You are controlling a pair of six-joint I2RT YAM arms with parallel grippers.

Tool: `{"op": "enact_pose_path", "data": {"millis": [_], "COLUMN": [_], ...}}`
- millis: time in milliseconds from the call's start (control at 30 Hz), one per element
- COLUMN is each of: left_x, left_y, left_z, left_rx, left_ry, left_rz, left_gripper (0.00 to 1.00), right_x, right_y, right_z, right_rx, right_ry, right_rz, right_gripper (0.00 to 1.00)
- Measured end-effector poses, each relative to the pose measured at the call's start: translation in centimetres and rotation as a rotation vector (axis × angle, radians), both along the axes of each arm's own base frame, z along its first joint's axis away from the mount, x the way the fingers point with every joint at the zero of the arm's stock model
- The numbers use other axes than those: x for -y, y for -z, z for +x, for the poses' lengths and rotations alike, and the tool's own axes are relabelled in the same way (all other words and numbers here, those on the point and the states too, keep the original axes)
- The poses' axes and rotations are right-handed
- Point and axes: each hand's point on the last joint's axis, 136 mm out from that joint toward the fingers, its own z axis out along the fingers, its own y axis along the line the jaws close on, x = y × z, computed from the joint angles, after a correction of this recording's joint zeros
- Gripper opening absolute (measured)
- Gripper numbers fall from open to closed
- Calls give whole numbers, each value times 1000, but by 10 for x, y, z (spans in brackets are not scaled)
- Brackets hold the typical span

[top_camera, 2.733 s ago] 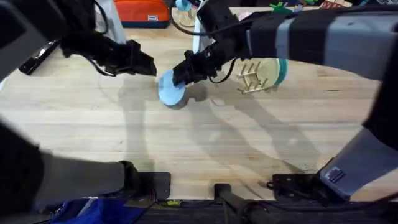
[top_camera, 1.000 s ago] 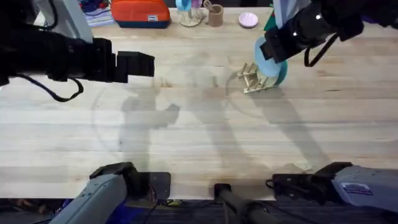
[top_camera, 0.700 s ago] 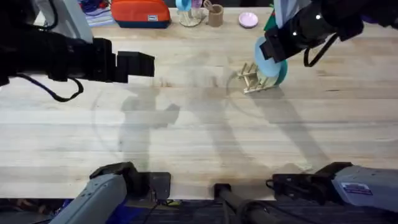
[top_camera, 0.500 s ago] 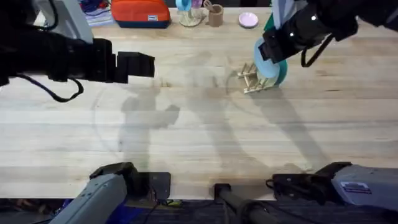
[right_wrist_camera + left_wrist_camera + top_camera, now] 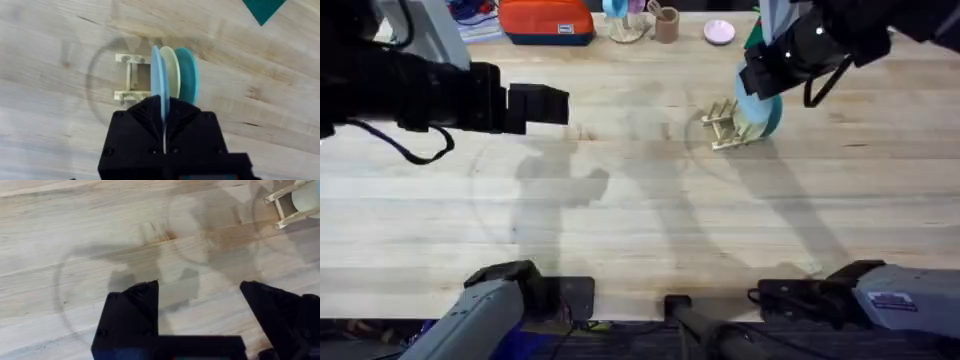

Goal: Pick up the plates from the table one by one and place each into a slot on the dish rack.

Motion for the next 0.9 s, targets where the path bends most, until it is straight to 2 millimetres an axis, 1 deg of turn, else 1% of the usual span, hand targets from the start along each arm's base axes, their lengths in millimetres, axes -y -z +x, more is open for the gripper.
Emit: {"op": "enact_pose_path", "data": {"millis": [300,400,633,900], "left_x": [0,0,0,0], "left_y": [0,0,0,0], "left_z": [0,0,0,0], "left_rx": [0,0,0,0], "left_ry": [0,0,0,0], "left_rz": [0,0,0,0], "left_gripper": [995,996,995,996], "right_x": [0,0,-3,-4], "right_y": [0,4,30,51], "right_z": [0,1,6,9], "right_rx": [5,-5,-72,-125], "right_ry": [32,35,37,39], "right_rz": [15,11,-21,-47], "right_gripper": [29,29,29,29]}}
